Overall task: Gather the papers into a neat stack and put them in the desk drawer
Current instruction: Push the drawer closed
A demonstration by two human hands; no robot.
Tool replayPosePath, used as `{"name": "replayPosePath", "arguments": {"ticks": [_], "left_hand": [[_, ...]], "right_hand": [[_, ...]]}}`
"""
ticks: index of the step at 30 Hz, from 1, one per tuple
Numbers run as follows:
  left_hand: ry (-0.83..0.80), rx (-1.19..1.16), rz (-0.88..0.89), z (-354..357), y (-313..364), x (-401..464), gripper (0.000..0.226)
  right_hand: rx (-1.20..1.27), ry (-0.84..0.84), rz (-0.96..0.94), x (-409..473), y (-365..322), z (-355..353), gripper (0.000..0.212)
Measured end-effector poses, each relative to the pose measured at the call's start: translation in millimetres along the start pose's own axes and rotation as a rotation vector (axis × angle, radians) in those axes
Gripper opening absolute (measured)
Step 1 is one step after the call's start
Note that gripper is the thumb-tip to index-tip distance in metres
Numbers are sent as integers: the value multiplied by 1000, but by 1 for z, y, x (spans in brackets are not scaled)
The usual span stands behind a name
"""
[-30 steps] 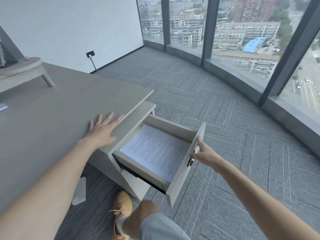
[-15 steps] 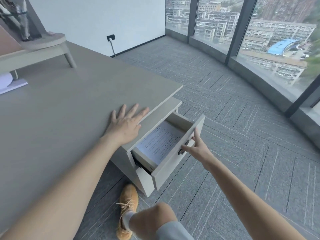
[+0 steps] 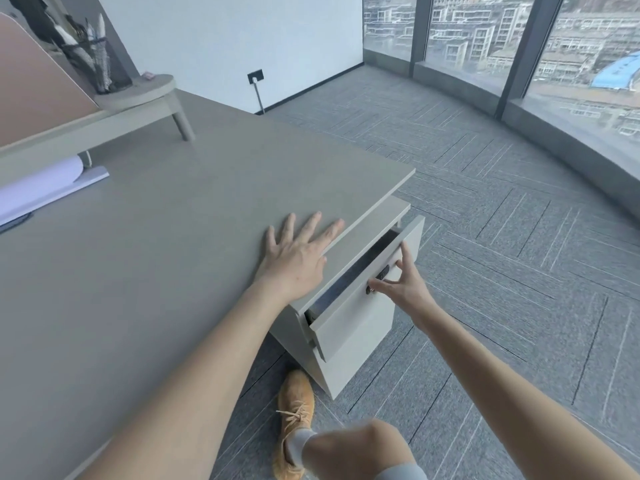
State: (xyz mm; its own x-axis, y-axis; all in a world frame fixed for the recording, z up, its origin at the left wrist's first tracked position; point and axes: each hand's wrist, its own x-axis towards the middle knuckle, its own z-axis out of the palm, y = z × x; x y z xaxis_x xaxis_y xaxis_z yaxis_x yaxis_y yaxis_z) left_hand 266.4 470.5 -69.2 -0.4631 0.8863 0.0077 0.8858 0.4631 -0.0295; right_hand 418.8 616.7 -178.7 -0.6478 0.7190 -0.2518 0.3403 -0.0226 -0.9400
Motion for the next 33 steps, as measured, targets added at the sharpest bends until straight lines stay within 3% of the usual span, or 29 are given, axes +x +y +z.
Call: {"name": "replayPosePath", "arguments": {"ticks": [8,24,33], "left_hand": [[18,19,8,3,-3,1,67],[34,41,7,8,-2,4,69],[14,35,1,5,-1,2,75]], "right_hand": [[2,34,10,24,2,16,123],[-13,124,-65,33,-2,29,108],[-252,8,-88,29,-11,29,107]]}}
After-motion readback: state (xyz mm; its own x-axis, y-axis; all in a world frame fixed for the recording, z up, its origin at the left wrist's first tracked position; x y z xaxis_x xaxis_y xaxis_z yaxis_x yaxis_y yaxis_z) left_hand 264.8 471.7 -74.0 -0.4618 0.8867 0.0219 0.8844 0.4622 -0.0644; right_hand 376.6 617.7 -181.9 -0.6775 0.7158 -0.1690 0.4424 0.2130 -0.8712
